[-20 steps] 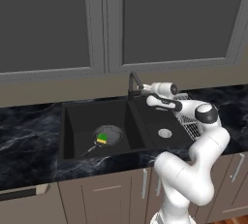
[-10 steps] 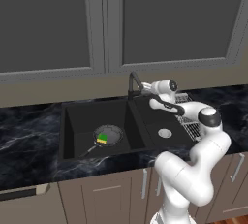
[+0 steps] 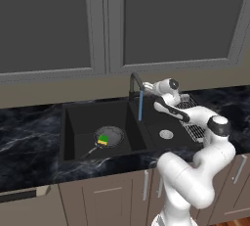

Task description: Pick the pan and sponge and place them into the sink. Then turn on the water.

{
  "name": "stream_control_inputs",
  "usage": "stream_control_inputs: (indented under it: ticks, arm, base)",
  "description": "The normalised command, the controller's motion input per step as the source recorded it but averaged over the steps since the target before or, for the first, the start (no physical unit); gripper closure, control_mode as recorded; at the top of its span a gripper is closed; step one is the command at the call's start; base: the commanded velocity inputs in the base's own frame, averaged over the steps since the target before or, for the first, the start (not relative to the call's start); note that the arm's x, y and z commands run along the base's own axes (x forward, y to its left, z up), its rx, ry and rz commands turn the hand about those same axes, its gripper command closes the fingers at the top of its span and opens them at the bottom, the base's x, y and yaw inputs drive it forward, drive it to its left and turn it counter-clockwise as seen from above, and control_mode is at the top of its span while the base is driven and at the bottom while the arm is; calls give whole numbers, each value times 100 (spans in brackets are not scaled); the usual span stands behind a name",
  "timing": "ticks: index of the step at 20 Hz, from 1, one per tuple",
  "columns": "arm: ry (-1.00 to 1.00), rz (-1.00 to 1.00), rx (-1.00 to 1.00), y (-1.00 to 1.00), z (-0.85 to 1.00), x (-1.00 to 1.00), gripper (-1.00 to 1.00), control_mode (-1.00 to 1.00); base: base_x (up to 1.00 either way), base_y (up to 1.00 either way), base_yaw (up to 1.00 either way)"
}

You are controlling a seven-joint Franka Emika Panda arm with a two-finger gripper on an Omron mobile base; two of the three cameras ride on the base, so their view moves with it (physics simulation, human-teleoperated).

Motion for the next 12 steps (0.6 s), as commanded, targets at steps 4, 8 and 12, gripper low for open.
stream_control_inputs:
  ticks: [4,8,12]
  arm:
    - [7,-4,5,-40,-32,-36,100,-100]
    - [7,-5,6,-38,-24,-35,100,-100]
    - [2,-4,9,-32,10,-33,100,-100]
  base:
    - [0,0,0]
    - [0,0,0]
    - [0,0,0]
